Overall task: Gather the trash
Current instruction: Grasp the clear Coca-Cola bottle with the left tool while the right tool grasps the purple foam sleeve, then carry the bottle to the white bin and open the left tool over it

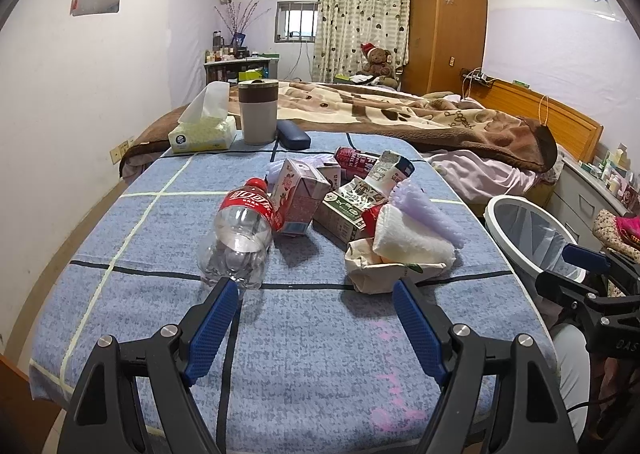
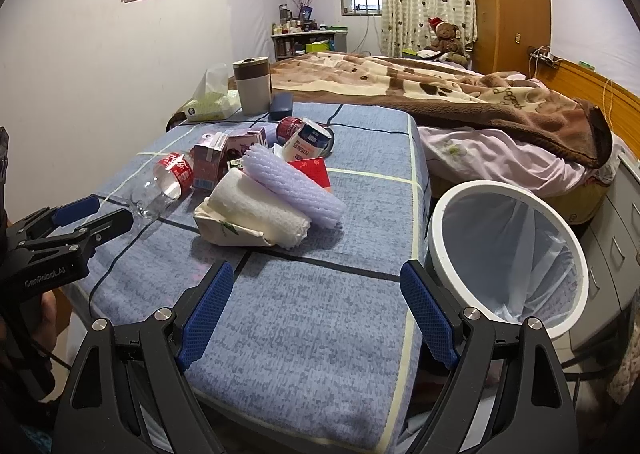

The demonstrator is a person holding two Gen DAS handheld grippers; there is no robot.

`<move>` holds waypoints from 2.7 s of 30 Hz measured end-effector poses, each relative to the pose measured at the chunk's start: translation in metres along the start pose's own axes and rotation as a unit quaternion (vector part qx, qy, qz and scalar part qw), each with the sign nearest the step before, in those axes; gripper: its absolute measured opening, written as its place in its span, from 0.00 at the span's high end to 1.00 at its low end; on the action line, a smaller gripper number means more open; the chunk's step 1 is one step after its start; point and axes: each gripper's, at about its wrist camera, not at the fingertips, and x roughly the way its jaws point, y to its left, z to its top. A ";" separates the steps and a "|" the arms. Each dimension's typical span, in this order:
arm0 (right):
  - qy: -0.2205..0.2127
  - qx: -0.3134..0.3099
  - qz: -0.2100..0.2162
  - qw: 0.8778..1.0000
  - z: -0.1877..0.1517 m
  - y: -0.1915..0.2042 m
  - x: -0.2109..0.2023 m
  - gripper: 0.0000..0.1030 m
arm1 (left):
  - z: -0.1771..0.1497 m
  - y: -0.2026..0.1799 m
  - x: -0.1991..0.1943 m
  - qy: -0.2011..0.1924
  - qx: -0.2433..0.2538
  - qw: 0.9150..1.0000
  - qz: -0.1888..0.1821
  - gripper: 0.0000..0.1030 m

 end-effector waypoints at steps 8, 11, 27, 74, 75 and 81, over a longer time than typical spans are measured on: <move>0.007 -0.003 0.001 1.000 0.007 0.000 0.009 0.15 | 0.005 0.004 0.010 0.005 0.000 1.000 -0.011 0.23; 0.009 -0.006 0.002 1.000 0.012 0.000 0.016 0.15 | 0.009 0.010 0.017 0.004 -0.004 1.000 -0.011 0.23; 0.031 -0.033 0.010 0.999 0.041 -0.001 0.073 0.24 | 0.035 0.058 0.091 0.037 -0.025 0.998 0.038 0.23; 0.015 0.045 -0.009 0.999 0.027 -0.054 0.033 0.72 | 0.057 -0.039 0.046 0.007 0.026 0.996 -0.082 0.40; 0.014 0.055 -0.018 0.998 0.024 -0.061 0.031 0.72 | 0.059 -0.051 0.047 0.007 0.035 0.995 -0.094 0.40; 0.022 0.100 -0.062 0.993 0.011 -0.098 0.026 0.72 | 0.065 -0.110 0.057 0.010 0.079 0.986 -0.149 0.40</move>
